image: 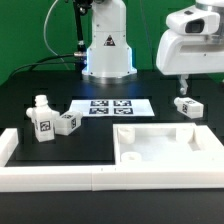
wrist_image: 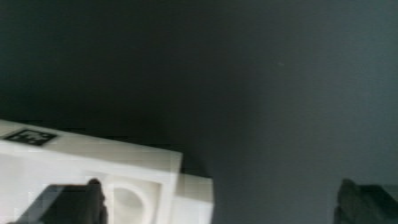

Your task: Assemble one leg

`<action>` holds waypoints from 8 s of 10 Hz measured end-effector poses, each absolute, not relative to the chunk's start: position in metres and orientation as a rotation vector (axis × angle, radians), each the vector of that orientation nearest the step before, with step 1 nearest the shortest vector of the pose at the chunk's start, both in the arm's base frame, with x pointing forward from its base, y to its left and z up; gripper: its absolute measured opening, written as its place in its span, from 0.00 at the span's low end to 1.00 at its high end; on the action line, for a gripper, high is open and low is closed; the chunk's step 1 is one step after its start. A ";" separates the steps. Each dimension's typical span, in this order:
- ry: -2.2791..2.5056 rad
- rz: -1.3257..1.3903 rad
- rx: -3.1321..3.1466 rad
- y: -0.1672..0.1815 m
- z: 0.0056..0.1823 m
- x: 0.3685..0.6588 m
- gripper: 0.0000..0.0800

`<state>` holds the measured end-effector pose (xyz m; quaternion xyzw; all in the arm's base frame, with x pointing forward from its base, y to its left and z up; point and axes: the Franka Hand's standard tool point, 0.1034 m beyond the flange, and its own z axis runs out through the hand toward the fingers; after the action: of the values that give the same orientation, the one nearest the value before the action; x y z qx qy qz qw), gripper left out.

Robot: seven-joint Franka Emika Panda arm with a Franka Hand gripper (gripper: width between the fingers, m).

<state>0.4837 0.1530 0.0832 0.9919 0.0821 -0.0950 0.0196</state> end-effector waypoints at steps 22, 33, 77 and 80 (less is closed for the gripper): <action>0.077 -1.364 2.769 0.180 0.036 0.415 0.81; 0.001 -1.431 2.695 0.172 0.011 0.392 0.49; 0.289 0.805 3.069 0.112 0.087 0.625 0.36; 0.284 0.880 3.040 0.112 0.083 0.627 0.36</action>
Offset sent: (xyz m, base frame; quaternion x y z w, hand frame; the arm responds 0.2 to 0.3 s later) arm -0.0323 0.0124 -0.0091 0.0203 -0.3244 0.0505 0.9443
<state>0.6270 0.1125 0.0826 0.9565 0.0892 0.2771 -0.0178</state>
